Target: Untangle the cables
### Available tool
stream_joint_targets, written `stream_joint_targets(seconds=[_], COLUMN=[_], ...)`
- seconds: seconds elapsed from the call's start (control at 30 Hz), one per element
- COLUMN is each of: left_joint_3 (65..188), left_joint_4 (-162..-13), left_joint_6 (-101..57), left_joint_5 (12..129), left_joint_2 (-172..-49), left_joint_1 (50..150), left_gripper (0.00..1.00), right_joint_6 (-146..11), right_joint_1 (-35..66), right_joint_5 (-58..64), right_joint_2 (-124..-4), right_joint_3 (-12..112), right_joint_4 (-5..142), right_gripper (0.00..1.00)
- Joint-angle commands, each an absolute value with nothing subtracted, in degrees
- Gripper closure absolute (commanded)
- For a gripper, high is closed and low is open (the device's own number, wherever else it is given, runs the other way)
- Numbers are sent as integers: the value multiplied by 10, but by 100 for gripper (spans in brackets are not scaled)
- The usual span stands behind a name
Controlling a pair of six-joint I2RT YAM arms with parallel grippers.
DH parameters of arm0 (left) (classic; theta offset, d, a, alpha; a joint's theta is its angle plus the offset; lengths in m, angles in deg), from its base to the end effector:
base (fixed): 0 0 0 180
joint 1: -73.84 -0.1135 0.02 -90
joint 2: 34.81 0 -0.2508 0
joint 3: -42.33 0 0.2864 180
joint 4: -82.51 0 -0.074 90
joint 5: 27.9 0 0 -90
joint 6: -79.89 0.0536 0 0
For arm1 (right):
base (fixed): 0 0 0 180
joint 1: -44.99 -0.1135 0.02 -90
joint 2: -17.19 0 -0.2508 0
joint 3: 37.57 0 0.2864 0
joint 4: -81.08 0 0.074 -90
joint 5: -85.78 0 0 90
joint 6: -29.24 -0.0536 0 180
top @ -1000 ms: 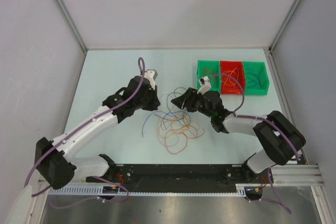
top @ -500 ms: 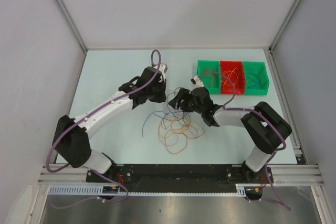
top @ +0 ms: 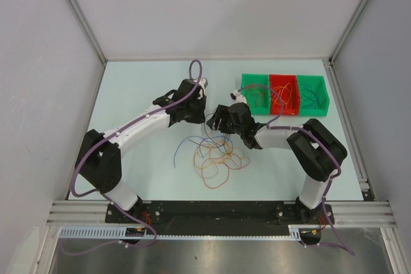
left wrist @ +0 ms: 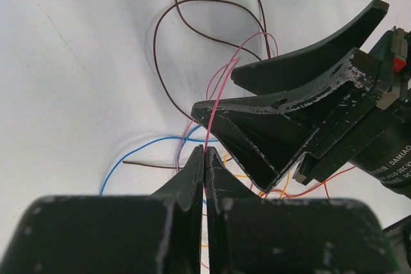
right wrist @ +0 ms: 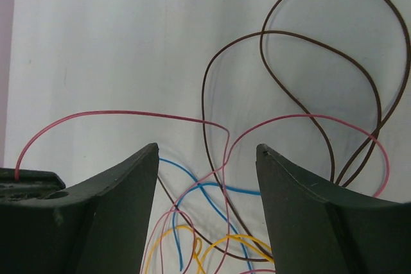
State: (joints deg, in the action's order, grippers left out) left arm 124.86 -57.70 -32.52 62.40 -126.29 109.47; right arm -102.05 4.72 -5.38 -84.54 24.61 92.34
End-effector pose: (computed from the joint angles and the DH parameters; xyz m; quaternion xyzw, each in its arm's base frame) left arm 0.3197 -0.2295 0.2237 0.1086 0.9295 -0.1731 0.3069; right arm 0.3091 0.2604 0.1162 0.0128 0.8583 0.3284 0.3940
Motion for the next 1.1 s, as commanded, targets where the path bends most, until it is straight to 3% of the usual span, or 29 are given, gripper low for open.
stream_joint_targets(seconds=[0.0,0.57,0.77,0.83,0.93,0.97,1.03,1.07], left_joint_3=[1277,1275,1270,1261,1251,1247,1240,1234], left_joint_4=[-589,-600,-596,-599,-590,-582,-569,-552], left_joint_6=[-319,-326,-333,-336,-339,-340,-338,-337], left_joint_5=[639,661,679,686,693,694,689,683], left_joint_2=[-1268,-1282,-1276,-1259,-1225,-1210,-1167,-1151], left_joint_1=[1088,1078,1078,1078,1078,1078,1078,1078], left_gripper=[100,99,99,97,80,66,53,40], right_joint_6=[-1007,-1012,-1004,-1002,-994,-990,-985,-979], right_joint_1=[46,38,36,36,33,32,26,24], right_joint_5=[-94,-118,-127,-131,-141,-145,-157,-162], right_joint_2=[-858,-899,-895,-889,-876,-862,-842,-821], right_joint_3=[280,308,310,310,310,310,310,310], right_joint_4=[908,923,919,917,906,903,891,888], right_gripper=[34,71,99,100,100,100,100,100])
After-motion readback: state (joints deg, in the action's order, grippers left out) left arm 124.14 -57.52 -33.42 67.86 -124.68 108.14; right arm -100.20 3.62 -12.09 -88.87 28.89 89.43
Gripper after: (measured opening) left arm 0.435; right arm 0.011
